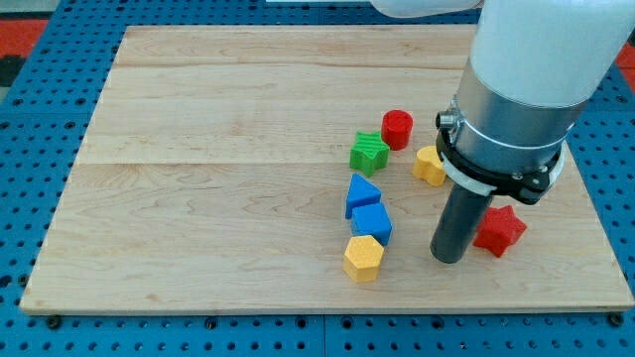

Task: Move the arm to the bottom left of the red star

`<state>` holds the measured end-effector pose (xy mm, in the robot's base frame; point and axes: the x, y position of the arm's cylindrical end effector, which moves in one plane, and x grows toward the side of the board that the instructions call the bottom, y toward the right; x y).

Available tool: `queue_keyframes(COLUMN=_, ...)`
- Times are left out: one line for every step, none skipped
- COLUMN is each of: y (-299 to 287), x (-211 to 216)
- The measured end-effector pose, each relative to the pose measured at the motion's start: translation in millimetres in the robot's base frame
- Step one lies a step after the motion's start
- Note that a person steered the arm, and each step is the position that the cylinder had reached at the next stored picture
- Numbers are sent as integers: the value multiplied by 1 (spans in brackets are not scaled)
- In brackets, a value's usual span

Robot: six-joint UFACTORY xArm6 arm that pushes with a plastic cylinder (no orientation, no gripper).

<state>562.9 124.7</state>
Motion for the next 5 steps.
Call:
queue_keyframes(y=0, x=0)
queue_keyframes(y=0, x=-1)
queue_keyframes(y=2, x=-1)
queue_keyframes(y=2, x=-1)
queue_keyframes(y=2, x=-1)
